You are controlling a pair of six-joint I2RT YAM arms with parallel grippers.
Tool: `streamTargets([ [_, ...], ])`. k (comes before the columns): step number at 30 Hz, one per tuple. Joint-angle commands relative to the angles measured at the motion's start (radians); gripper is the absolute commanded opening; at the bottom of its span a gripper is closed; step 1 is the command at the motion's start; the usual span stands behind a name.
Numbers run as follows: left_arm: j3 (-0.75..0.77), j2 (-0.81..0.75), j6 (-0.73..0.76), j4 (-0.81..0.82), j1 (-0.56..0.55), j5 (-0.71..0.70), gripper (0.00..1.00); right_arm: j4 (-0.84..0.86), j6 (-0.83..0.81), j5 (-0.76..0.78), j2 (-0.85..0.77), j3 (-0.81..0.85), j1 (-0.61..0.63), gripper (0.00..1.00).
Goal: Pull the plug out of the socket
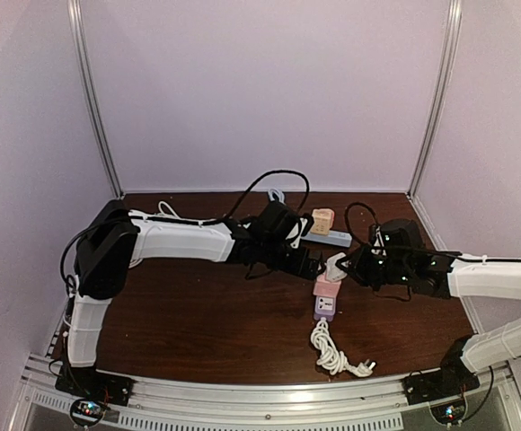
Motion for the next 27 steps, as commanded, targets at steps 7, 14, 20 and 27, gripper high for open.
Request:
streamTargets([
  [7,0.001,0.055,-0.001,-0.021,-0.012,-0.013,0.98,0.096,0.037,-0.057,-0.036,-0.037,-0.02,0.05],
  [14,0.019,0.074,-0.005,-0.085,-0.023,-0.056,0.98,0.191,0.047,-0.093,-0.07,-0.075,-0.04,0.03],
  [20,0.001,0.08,-0.009,-0.103,-0.025,-0.086,0.98,0.287,0.063,-0.111,-0.096,-0.101,-0.049,0.02],
  [27,-0.02,0.08,-0.01,-0.103,-0.031,-0.093,0.98,0.392,0.097,-0.144,-0.113,-0.14,-0.065,0.01],
])
